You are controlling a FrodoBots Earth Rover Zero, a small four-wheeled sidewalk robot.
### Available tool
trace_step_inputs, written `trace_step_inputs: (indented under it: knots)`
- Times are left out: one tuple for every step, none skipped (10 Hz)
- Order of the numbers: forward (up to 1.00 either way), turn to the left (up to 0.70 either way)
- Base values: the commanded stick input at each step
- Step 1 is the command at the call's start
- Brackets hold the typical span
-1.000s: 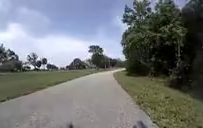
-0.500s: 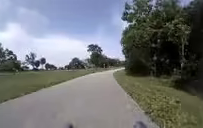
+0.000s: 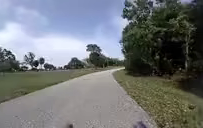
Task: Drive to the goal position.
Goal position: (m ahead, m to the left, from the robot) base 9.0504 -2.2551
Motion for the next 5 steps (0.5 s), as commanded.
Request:
trace_step_inputs:
  knots:
    - [0.46, 0.00]
    - [0.45, 0.00]
    - [0.45, 0.00]
    - [0.45, 0.00]
    - [0.45, 0.00]
